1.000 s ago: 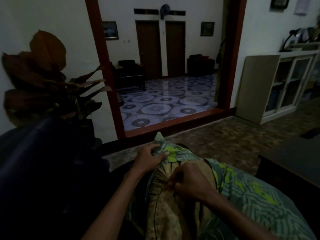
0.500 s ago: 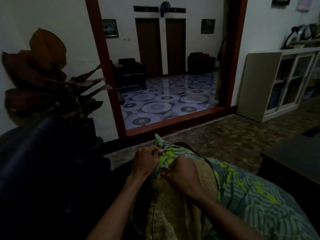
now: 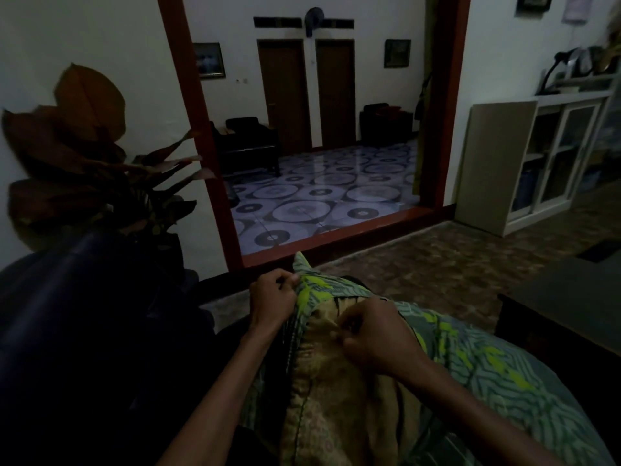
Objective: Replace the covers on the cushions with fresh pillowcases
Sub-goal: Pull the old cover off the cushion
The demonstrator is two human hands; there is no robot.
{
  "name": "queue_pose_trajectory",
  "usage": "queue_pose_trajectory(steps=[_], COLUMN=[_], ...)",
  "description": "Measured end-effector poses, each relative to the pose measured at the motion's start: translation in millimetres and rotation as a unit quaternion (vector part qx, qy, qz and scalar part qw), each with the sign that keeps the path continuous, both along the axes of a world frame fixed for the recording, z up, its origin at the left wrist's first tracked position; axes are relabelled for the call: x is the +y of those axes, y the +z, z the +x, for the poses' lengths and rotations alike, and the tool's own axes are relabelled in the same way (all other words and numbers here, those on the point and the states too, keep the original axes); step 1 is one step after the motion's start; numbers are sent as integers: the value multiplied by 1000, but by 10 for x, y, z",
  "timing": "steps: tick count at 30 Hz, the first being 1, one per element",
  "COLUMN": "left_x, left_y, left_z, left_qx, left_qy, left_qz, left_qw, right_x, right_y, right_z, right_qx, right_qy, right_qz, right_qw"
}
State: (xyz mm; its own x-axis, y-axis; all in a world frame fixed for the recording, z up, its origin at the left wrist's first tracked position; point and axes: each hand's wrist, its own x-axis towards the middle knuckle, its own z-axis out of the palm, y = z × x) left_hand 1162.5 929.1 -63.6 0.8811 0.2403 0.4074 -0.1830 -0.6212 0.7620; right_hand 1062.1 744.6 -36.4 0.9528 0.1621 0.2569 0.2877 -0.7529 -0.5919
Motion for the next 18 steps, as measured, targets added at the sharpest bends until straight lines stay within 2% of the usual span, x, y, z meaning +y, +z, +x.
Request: queue_pose_trajectory(steps=[4, 8, 10, 12, 16, 18], left_x=[14, 59, 57, 11, -134, -157], left_y=[6, -8, -38, -50, 19, 22], left_z=[-10, -25, -38, -44, -120, -155], left_qx=[-12, -34, -26, -20, -36, -48], left_qy=[-42, -100, -110, -102, -48, -26], left_qz=[0, 40, 76, 108, 231, 245], left_qw=[999, 994, 991, 989, 971, 968], right_x=[138, 258, 235, 200, 152, 113], right_y=[-45, -162, -213, -232, -244, -215], right_z=[133, 213, 226, 224, 206, 150], right_qx=[-46, -20, -14, -2, 1, 7], right_qy=[-83, -81, -69, -59, -45, -30], right_qz=[37, 20, 48, 64, 59, 58], right_qw=[995, 996, 996, 996, 997, 998])
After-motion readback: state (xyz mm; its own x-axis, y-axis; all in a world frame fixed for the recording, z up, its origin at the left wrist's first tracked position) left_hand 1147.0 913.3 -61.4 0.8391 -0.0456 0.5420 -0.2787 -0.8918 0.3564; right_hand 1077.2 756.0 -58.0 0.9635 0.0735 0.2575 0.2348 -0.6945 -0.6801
